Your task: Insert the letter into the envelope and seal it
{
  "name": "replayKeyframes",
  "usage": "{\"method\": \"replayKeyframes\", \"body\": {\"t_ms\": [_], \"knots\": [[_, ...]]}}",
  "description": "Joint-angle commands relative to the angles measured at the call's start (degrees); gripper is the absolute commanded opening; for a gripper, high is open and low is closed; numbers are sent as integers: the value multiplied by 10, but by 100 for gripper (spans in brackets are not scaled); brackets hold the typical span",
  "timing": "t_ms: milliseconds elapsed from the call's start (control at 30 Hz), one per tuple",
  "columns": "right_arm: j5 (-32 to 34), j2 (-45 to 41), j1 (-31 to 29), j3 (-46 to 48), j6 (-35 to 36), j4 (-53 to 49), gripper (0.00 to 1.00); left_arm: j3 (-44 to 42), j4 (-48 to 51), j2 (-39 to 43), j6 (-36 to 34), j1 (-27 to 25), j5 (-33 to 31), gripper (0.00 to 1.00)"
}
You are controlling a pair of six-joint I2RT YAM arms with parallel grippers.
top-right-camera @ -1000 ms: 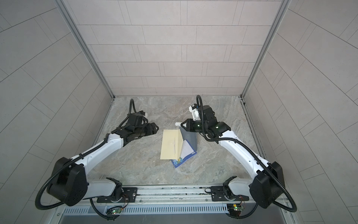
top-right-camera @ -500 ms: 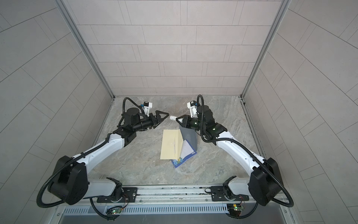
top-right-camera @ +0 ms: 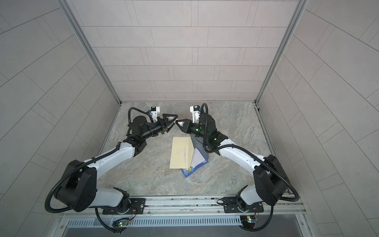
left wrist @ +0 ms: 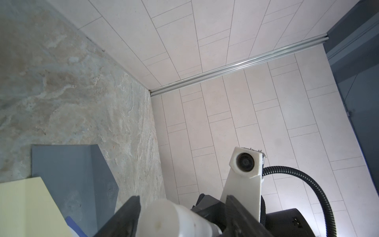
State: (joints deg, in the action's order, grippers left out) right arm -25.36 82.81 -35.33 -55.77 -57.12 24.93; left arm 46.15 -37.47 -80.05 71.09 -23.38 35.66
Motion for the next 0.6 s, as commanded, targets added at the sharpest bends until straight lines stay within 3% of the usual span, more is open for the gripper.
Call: {"method": "replayKeyframes", "body": {"t_ms": [0, 167, 233, 267, 300, 367, 433, 567], "knots": [[39, 2, -11, 18, -31, 89, 0, -2, -41, 1, 25, -3, -16, 57], [42, 2, -24, 18, -22, 81, 0, -5, -30, 8, 22, -3, -32, 19], [42, -1, -28, 16, -11, 69, 0, -7, -27, 11, 20, -2, -40, 8], [40, -3, -30, 15, -6, 62, 0, -8, -24, 13, 20, -2, -45, 5], [37, -7, -30, 15, -2, 53, 6, -9, -21, 16, 20, -2, -49, 2], [33, -24, -28, 17, 10, 33, 28, -7, -17, 20, 20, 0, -51, 0], [36, -49, -23, 28, 23, 19, 40, -2, -16, 24, 25, 1, -48, 0], [21, -100, -9, 33, 60, -33, 47, 26, -10, 21, 32, 2, -11, 0]]}}
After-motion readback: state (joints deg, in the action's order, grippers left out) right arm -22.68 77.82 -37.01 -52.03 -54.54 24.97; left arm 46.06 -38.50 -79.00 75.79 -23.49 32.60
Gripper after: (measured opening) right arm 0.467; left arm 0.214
